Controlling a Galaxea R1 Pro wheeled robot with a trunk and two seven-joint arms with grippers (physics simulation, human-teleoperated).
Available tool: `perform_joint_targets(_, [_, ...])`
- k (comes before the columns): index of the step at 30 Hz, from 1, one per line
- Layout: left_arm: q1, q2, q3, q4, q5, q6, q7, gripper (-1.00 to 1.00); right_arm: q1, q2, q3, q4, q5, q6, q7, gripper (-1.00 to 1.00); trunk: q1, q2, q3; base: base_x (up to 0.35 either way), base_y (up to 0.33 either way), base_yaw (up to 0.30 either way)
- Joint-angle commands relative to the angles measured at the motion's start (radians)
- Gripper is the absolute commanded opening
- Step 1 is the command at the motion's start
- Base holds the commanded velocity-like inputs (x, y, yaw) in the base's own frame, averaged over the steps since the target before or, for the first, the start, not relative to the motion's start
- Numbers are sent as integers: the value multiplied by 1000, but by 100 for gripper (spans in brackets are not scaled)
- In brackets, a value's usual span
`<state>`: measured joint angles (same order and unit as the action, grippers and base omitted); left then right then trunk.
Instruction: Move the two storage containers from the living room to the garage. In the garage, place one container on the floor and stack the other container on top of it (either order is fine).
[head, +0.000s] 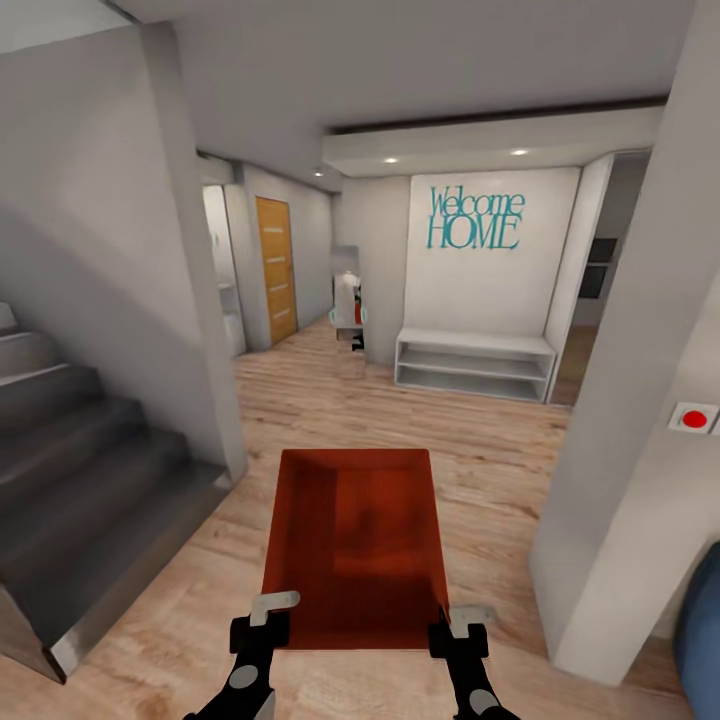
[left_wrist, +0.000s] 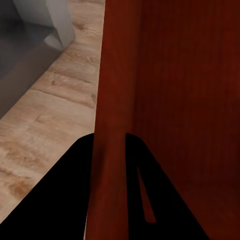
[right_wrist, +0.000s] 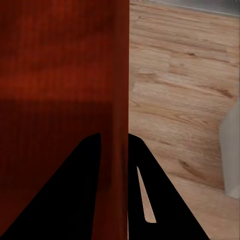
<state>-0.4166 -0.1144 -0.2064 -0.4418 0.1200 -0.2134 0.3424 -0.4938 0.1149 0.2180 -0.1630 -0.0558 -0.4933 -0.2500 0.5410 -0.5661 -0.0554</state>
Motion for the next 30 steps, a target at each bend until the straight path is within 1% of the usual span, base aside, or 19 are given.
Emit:
perform_joint_targets(1, [-1, -1, -8, 3, 20, 78, 8, -100, -2, 0, -5, -7, -15, -27, -17, -100, 1, -2, -2, 321, 0, 0])
perform_joint_targets(30, [-1, -1, -8, 3, 20, 80, 7, -100, -2, -1, -5, -7, -16, -27, -17, -100, 1, -2, -2, 321, 0, 0])
